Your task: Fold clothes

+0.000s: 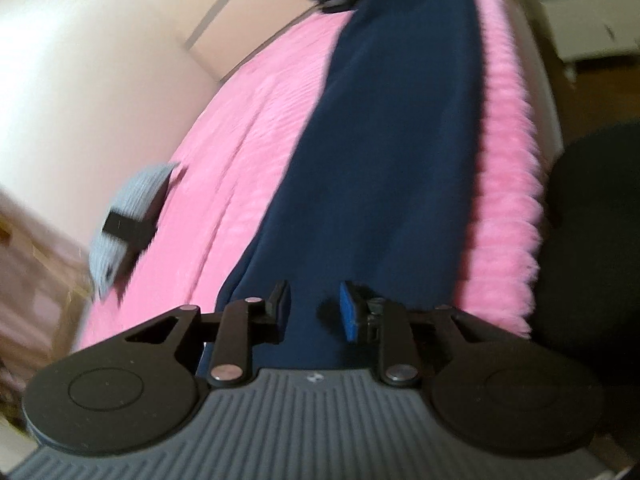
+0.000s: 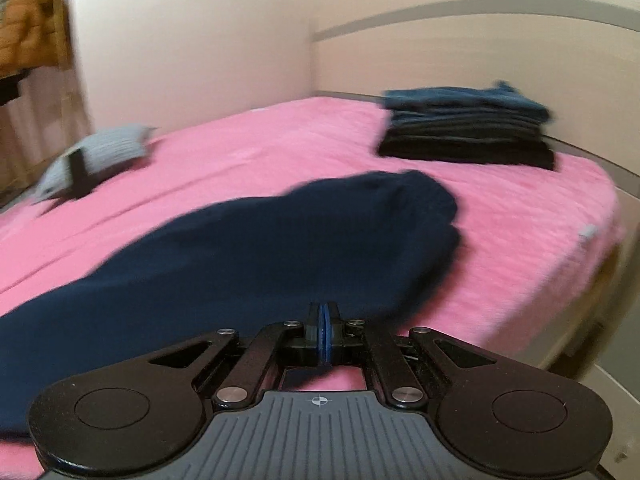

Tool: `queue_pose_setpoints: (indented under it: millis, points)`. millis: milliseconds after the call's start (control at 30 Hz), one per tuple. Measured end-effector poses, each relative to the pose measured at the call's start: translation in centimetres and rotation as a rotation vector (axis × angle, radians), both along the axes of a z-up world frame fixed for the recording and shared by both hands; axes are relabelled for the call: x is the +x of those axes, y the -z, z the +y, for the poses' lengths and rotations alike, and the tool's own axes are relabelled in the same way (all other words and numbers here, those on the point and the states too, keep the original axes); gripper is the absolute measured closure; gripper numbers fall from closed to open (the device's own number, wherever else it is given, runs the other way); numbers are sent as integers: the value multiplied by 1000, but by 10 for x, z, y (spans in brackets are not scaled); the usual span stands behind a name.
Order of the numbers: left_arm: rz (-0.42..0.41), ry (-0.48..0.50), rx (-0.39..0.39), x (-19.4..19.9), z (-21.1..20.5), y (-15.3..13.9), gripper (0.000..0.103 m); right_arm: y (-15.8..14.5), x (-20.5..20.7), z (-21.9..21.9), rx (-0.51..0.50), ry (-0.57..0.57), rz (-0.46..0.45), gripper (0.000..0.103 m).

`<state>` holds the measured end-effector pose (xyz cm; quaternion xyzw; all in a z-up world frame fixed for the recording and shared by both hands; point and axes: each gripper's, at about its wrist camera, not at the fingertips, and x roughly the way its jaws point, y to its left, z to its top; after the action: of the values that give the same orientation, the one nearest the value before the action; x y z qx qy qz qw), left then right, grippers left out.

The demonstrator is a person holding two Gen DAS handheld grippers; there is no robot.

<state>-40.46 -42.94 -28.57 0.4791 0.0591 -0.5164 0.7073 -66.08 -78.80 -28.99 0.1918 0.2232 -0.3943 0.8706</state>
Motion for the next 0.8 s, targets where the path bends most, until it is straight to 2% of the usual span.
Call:
queue_pose_setpoints:
  millis: [67, 167, 233, 300, 400, 467, 533, 567, 600, 700, 800]
  points:
    - [47, -35, -28, 11, -3, -8, 77, -2, 19, 4, 11, -82, -5, 100]
    - [119, -43, -53, 25, -15, -19, 75, 8, 46, -6, 96, -164, 30, 100]
    - [164, -35, -67, 34, -26, -27, 74, 21, 56, -17, 146, -123, 124, 100]
    - [219, -26, -79, 46, -42, -35, 73, 24, 55, -24, 185, -104, 151, 100]
    - [323, -9, -93, 68, -73, -44, 71, 7, 69, -15, 136, -140, 260, 100]
    - [379, 11, -97, 80, -102, -48, 70, -2, 86, -17, 91, -202, 247, 99]
    - [449, 30, -99, 94, -134, -50, 70, -6, 104, -26, 74, -235, 230, 84]
    - [488, 33, -93, 100, -150, -51, 70, -6, 114, -32, 79, -237, 221, 55]
    - [526, 34, -86, 106, -165, -53, 70, -5, 120, -39, 97, -224, 223, 44]
    - [650, 47, -54, 120, -208, -63, 70, 0, 122, -49, 159, -232, 261, 45]
    - [771, 52, -11, 134, -249, -71, 70, 10, 101, -52, 265, -170, 342, 45]
